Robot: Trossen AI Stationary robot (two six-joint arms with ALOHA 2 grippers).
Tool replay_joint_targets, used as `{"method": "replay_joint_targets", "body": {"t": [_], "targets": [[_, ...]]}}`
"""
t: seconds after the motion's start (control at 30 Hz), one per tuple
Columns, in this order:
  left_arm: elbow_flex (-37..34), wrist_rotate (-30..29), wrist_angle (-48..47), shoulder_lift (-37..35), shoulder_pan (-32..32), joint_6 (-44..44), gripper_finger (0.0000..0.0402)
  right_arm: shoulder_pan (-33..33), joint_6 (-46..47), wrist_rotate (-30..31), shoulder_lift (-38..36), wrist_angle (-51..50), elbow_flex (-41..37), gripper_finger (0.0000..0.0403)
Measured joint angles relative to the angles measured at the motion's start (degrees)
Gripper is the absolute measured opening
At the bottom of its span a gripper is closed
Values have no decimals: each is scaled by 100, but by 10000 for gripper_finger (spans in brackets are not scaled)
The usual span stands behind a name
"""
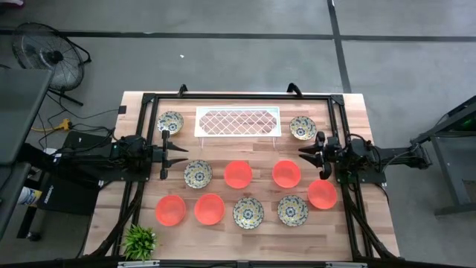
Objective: Pick & Place Mini bowls
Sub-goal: Put the white patterned bowl on the shelf
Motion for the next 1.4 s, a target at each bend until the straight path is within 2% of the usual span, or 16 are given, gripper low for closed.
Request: {"method": "replay_joint_targets", "body": {"t": [0.27, 0.5, 0.63, 0.7, 1.0, 1.17, 1.4], "targets": [[0, 1, 0, 1, -1, 0, 131, -2, 257, 122, 201, -1212, 700, 107], [1, 0, -1, 0, 1, 0, 131, -4, 561, 1192, 1020, -3043, 1970, 107], [0, 1, 0, 0, -1, 0, 131, -49, 1444, 1859, 1718, -3608, 2521, 107], [0, 0, 1, 0, 1, 0, 131, -175, 1899, 1937, 2064, -3845, 2802, 107], [1, -1, 3, 1, 0, 0, 131, -1156, 2791, 1640, 3133, -5398, 3725, 107], [1, -1, 3, 0, -1, 0, 131, -1855, 3003, 1118, 3703, -6292, 4106, 107], [1, -1, 5, 1, 0, 0, 131, -2717, 3005, 282, 4801, -6635, 4516, 109]]}}
